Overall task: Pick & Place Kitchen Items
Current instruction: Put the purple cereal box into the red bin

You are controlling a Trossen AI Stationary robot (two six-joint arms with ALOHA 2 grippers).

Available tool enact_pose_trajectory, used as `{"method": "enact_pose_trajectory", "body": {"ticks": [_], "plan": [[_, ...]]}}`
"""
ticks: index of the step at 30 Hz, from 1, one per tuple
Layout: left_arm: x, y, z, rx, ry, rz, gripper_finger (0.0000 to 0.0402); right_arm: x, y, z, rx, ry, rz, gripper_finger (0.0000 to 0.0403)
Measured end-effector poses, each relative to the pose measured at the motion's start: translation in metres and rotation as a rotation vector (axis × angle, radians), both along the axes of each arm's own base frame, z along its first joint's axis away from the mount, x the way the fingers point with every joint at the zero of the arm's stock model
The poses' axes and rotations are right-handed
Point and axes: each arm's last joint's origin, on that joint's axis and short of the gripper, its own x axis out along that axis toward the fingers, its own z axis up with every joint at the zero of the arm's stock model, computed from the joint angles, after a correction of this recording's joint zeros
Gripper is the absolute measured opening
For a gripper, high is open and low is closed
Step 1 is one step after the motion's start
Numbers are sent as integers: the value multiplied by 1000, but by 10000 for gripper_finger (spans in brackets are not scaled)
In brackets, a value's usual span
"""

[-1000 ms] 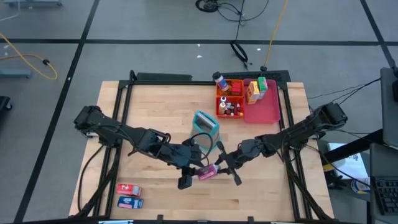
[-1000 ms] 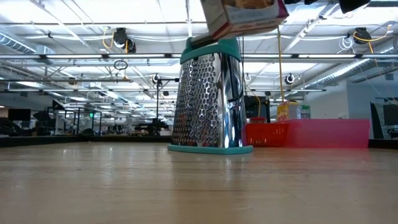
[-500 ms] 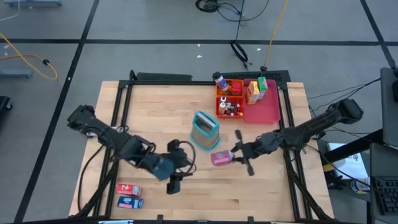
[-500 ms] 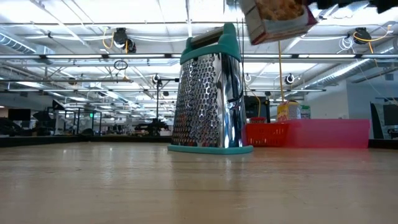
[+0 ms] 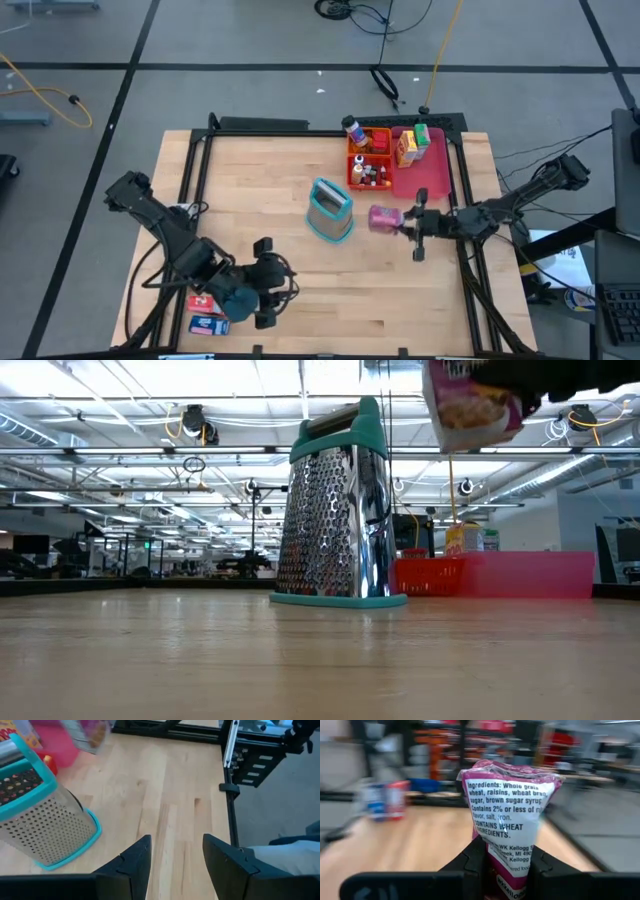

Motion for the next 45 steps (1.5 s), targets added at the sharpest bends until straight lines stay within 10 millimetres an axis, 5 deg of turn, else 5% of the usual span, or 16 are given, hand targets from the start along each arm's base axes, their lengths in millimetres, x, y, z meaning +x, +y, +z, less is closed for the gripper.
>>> {"method": "enact_pose_trajectory", "body": {"ticks": [14, 25, 34, 45], "plan": [[-3, -4, -1, 40, -30, 49, 179, -20, -23, -19, -62, 5, -864, 59], [-2, -4, -1, 38, -30, 50, 179, -20, -43, -25, -83, 13, -1121, 59], [-2, -4, -1, 37, -30, 51, 179, -33, -82, -66, -44, -4, -1386, 59], [0, 0, -1, 51, -38, 71, 179, -46, -109, -84, 22, -43, -1462, 59]]}}
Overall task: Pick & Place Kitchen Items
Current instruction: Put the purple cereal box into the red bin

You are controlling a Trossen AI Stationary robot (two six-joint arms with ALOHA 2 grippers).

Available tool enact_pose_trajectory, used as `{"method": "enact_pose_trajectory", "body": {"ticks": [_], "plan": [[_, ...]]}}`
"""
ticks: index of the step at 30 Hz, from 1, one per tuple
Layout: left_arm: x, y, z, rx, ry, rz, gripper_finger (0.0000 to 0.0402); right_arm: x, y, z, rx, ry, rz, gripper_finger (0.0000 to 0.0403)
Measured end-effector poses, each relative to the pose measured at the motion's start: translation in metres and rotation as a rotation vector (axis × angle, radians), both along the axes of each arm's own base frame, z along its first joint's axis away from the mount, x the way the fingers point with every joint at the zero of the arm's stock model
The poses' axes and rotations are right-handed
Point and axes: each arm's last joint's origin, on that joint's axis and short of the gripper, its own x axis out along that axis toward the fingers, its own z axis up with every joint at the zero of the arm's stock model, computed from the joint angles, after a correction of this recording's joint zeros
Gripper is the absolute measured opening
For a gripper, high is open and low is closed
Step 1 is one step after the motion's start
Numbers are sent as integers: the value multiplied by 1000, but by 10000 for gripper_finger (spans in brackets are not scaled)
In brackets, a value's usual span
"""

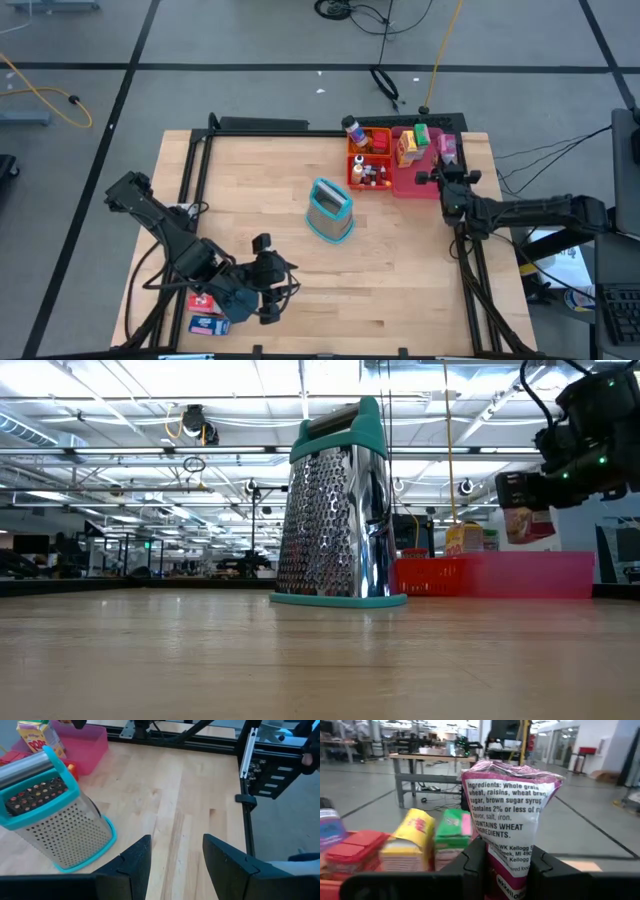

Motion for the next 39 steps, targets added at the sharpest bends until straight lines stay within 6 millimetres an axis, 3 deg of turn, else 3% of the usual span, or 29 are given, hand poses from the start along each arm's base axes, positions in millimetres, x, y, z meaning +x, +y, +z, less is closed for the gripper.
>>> {"method": "enact_pose_trajectory", "body": {"ticks": [22, 39], "plan": [[2, 4, 0, 2, -4, 19, 179, -21, -53, -15, 113, -123, -66, 59], [8, 11, 1, -13, -12, 55, 179, -22, -80, -23, 125, -116, 9, 66]]}}
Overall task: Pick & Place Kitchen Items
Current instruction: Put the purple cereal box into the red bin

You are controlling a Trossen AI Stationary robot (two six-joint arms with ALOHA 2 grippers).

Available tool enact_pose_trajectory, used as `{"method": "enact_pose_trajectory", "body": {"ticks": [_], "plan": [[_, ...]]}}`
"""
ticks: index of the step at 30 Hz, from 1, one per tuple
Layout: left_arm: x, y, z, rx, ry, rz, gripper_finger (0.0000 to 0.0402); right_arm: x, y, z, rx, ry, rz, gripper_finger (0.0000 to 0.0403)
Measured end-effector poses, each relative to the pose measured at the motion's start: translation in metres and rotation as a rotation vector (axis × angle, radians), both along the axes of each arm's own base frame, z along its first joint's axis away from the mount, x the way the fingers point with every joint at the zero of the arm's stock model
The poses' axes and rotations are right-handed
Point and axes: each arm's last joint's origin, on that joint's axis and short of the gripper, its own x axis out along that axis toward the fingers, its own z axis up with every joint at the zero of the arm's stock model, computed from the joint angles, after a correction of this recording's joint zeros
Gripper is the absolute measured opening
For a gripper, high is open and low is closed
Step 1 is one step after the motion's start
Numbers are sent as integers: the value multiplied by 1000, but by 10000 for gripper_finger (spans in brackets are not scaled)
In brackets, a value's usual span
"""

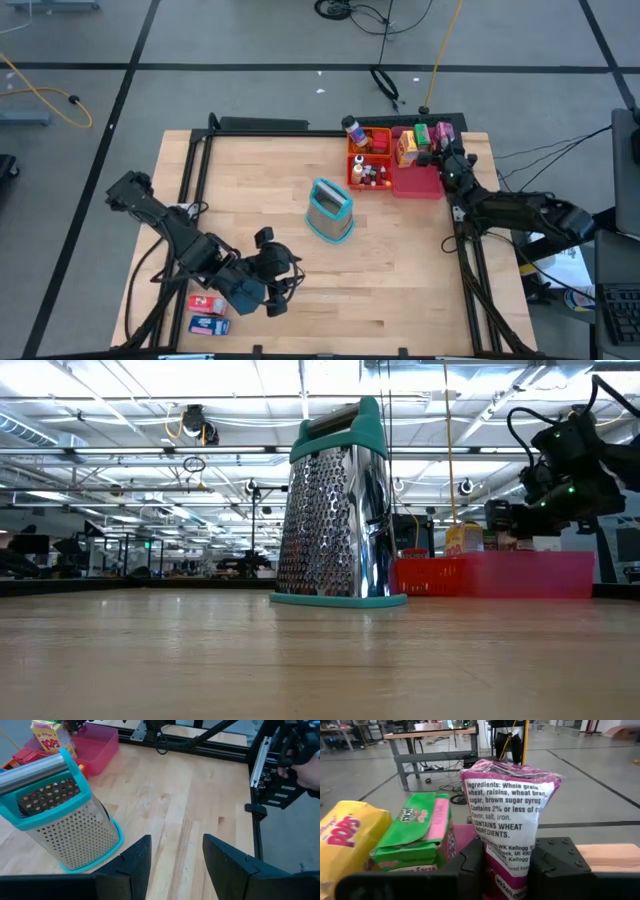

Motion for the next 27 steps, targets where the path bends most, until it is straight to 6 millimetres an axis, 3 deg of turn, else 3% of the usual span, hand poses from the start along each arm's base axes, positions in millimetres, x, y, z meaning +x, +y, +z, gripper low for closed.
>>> {"method": "enact_pose_trajectory", "body": {"ticks": [16, 27], "plan": [[4, 6, 0, 11, 3, 12, 179, 1, -3, -3, -5, 30, -2, 154], [4, 6, 0, 9, 4, 12, 179, 1, -3, -1, -15, 36, -12, 191]]}}
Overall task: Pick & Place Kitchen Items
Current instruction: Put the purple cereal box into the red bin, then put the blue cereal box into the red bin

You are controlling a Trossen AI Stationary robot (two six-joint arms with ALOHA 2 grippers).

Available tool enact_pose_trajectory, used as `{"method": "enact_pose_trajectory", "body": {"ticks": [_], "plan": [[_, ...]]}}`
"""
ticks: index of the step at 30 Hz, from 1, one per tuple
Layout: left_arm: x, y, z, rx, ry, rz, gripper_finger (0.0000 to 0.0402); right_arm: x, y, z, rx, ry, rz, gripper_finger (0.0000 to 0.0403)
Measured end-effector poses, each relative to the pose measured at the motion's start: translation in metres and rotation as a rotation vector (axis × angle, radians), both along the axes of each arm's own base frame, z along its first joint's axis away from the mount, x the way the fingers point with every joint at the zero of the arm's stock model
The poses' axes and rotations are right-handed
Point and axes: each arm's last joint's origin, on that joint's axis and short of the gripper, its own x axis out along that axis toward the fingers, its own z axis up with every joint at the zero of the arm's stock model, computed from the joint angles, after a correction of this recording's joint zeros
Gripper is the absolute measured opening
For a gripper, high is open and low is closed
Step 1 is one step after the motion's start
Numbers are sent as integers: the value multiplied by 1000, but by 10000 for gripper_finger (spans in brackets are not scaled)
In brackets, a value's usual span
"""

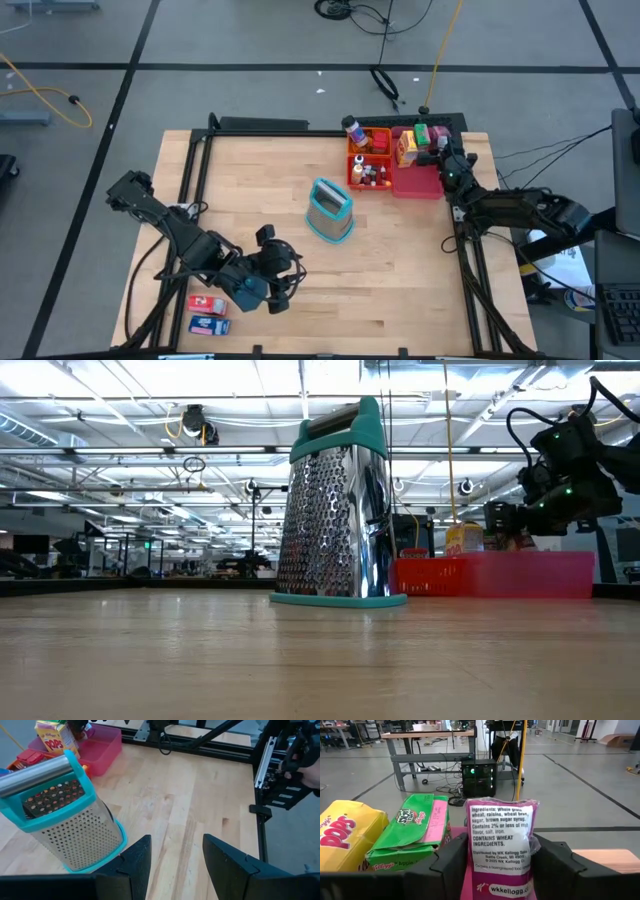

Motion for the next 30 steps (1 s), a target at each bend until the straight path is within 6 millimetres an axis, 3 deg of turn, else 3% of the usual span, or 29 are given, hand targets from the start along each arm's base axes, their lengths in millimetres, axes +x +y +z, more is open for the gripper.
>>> {"method": "enact_pose_trajectory", "body": {"ticks": [9, 16, 30], "plan": [[0, 0, 0, 2, 1, -2, 179, 7, 5, 1, -8, 47, 72, 197], [0, 0, 0, 3, 1, -3, 179, 11, 12, 14, -88, 56, 121, 207], [0, 0, 0, -17, -2, 9, 179, 12, 26, 28, -157, 66, 108, 236]]}}
